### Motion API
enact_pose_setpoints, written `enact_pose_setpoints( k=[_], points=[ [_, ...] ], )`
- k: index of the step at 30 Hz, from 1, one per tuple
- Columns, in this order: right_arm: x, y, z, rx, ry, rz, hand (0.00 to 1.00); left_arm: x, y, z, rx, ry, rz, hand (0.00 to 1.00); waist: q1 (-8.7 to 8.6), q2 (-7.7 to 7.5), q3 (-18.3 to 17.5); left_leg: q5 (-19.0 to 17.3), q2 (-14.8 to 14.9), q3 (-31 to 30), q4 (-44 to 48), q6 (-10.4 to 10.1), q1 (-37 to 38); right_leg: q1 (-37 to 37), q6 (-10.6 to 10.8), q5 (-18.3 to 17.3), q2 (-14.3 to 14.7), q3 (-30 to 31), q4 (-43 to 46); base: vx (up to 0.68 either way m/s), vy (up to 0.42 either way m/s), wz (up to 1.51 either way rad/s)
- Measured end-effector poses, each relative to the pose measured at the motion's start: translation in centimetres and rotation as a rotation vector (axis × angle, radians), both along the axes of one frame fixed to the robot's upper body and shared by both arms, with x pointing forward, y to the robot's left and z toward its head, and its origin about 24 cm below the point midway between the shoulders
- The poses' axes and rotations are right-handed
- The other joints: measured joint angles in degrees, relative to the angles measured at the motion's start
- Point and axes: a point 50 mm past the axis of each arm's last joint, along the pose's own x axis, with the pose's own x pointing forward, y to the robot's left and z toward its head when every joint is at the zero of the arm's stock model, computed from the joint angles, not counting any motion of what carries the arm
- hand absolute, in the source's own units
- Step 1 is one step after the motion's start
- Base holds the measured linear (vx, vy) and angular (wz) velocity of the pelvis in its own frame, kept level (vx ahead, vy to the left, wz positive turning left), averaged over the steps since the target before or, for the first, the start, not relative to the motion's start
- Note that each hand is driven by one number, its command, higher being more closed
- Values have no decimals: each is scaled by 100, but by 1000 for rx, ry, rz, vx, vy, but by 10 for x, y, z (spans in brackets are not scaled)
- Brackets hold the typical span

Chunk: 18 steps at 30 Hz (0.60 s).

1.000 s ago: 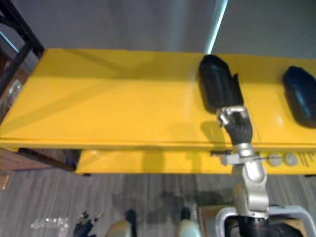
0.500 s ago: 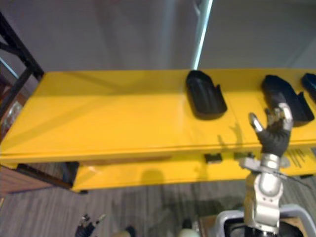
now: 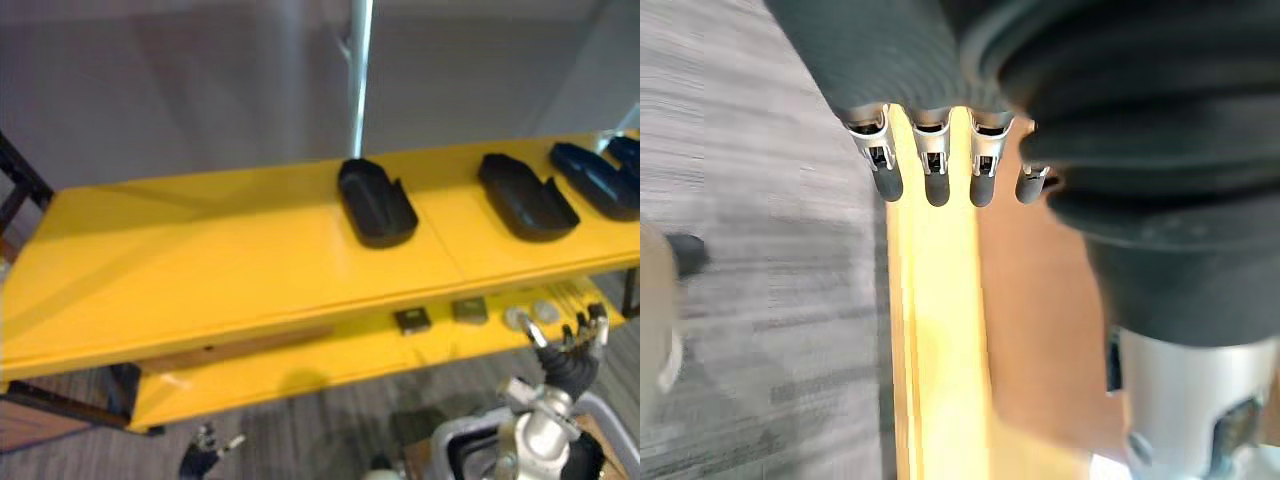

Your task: Walk over and take plastic housings, then place them on the shelf

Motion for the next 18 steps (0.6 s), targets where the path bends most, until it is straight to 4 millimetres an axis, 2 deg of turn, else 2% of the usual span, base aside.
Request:
enact_pose_setpoints(
  k=[2,5,8,10,12,13,14,16,18],
  points=[
    [-1,0,-1,-3,8,-22,0,6,-8,0,-13,2,-67,0,-19,1,-1,-8,8,143,-3,-7,2,-92,19,17,21,137,12,-6,5,-36],
    [-8,0,-5,-11,35,-52,0,15,-23,1,-14,4,-214,0,-163,-34,20,-103,53,481,50,-42,36,-251,28,69,106,491,22,5,3,-57],
    [-22,-9,-8,-26,75,-93,0,22,-37,3,-6,-6,-339,0,-306,-74,65,-344,186,954,291,-115,213,-290,18,114,272,941,23,41,1,-85],
    [-30,-16,-7,-42,89,-105,0,26,-44,4,10,-12,-425,0,-461,-96,109,-513,280,1225,488,-149,309,-288,20,135,340,1191,19,31,23,-68],
    [-40,-25,-6,-63,107,-110,0,37,-54,7,7,-23,-509,0,-686,-105,172,-709,352,1477,733,-169,332,-343,49,179,416,1437,0,6,16,-60],
    [-41,-26,-5,-66,107,-107,0,39,-55,8,12,-25,-519,0,-733,-105,182,-751,358,1528,797,-162,317,-375,61,194,416,1501,-1,5,31,-48],
    [-45,-28,-5,-73,118,-98,0,46,-56,10,19,-33,-531,0,-846,-108,243,-822,365,1539,908,-136,307,-384,75,210,418,1578,-5,-5,36,-43],
    [-47,-28,-6,-80,131,-60,0,56,-60,13,21,-47,-525,0,-875,-69,330,-983,362,1363,1162,-78,290,-406,106,238,473,1743,-1,-18,25,-53],
    [-32,-18,-4,-88,112,43,0,60,-60,15,19,-57,-472,0,-857,-16,398,-1146,302,448,1602,103,101,-486,145,269,505,2017,17,-41,6,-63]
  ],
)
